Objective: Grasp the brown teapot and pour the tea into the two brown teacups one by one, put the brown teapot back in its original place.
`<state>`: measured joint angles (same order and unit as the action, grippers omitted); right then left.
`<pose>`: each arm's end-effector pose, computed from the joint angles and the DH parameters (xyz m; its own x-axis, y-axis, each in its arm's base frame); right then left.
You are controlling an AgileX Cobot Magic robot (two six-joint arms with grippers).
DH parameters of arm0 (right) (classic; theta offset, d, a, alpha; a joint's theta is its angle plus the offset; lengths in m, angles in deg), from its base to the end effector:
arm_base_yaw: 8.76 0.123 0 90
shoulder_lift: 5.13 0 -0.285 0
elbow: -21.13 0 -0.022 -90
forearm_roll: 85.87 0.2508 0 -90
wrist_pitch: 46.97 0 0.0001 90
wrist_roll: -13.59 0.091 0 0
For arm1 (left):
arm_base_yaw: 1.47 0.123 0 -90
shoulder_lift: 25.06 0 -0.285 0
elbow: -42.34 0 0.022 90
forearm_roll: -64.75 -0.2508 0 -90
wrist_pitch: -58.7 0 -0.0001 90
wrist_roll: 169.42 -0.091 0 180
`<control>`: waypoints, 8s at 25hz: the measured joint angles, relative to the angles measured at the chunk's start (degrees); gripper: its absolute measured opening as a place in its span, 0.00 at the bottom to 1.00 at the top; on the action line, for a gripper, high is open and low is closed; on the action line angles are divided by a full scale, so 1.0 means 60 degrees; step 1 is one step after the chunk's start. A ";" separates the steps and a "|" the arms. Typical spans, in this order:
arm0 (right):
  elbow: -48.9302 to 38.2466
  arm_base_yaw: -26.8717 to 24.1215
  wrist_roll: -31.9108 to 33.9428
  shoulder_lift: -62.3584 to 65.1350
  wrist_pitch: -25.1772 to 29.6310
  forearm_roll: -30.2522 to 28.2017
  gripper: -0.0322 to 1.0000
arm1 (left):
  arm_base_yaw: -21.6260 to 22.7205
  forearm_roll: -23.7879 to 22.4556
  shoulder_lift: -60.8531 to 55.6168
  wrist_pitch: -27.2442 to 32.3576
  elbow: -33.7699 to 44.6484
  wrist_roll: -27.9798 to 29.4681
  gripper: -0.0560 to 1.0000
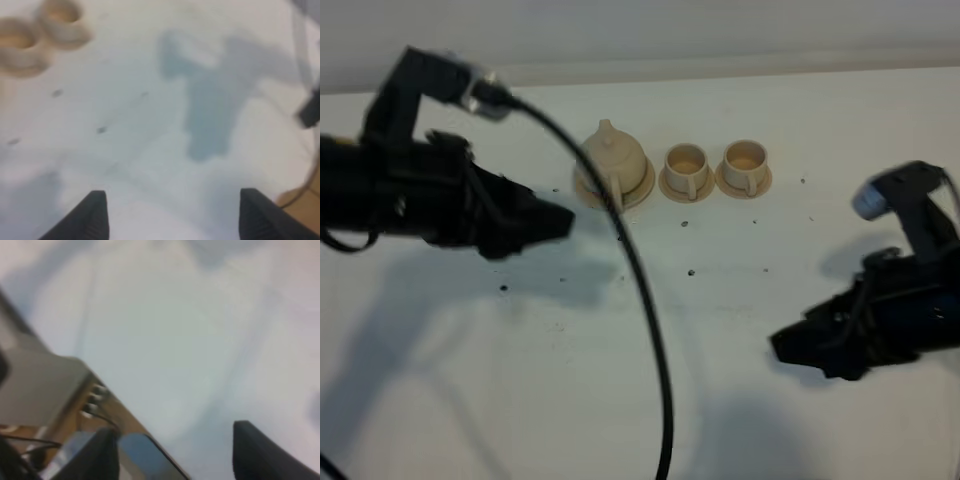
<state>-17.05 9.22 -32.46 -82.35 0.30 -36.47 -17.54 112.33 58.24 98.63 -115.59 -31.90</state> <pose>0.1840 0.1131 0.2474 -0.7518 -0.3607 -0.5520 -0.6230 0.6626 0.4157 0.2486 -0.1166 0.3043 -0.6522 0.2275 -0.7231 0.5955 0.7440 -0.3030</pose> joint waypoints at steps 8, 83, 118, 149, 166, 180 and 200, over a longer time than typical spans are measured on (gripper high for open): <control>-0.0026 0.0000 0.5685 0.2023 0.0840 -0.5723 0.54 | 0.0000 -0.2229 0.0225 -0.0773 -0.1223 0.2275 0.58; -0.1820 -0.2934 0.6472 1.1636 0.2326 -0.6427 0.54 | -0.1871 -0.7021 1.0138 0.4752 -1.1674 1.0674 0.57; -0.1820 -0.2934 0.6455 1.1636 0.2326 -0.6399 0.54 | -0.1501 -0.6696 1.0873 0.4327 -1.1677 1.1259 0.40; -0.1831 -0.2934 0.6455 1.1636 0.2326 -0.6399 0.54 | -0.1510 -0.6661 1.0975 0.4044 -1.1696 1.1325 0.16; -0.1831 -0.2934 0.6455 1.1636 0.2326 -0.6399 0.54 | -0.1343 -0.6567 1.0958 0.4338 -1.1706 1.0322 0.16; -0.1831 -0.2934 0.6455 1.1636 0.2326 -0.6399 0.54 | -0.1117 -0.6787 1.0832 0.4740 -1.1726 0.8738 0.16; -0.1831 -0.2934 0.6455 1.1636 0.2326 -0.6399 0.54 | -0.1028 -0.7477 0.9989 0.4479 -1.1726 0.6980 0.16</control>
<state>-28.03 -8.38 6.27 -12.53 14.25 -74.86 -23.71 67.47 118.18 125.50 -185.95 9.98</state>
